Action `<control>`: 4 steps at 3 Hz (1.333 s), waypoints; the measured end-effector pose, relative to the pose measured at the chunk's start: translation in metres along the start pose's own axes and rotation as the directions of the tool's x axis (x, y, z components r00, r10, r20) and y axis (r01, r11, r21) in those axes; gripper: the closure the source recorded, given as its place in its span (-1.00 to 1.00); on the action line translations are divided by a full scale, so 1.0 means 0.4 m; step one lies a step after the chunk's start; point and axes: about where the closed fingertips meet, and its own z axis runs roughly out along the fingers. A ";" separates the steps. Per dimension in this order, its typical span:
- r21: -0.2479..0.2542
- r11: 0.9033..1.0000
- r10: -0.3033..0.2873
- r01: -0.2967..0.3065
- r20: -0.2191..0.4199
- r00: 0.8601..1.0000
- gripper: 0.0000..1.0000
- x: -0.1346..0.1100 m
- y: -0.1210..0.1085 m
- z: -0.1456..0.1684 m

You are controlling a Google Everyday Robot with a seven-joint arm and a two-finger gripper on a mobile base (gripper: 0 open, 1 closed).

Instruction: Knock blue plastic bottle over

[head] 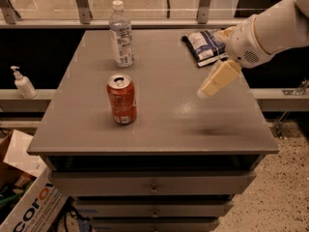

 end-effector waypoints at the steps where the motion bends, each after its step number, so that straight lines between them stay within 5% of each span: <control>1: -0.004 0.999 0.054 -0.054 0.080 0.995 -1.00 -0.037 -0.015 0.060; 2: -0.028 0.994 0.110 -0.106 0.187 0.976 -1.00 -0.079 -0.042 0.145; 4: -0.115 0.977 0.209 -0.178 0.389 0.897 -1.00 -0.143 -0.091 0.329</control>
Offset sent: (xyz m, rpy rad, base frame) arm 0.0771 0.0749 -0.0311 0.3699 0.0119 -0.0133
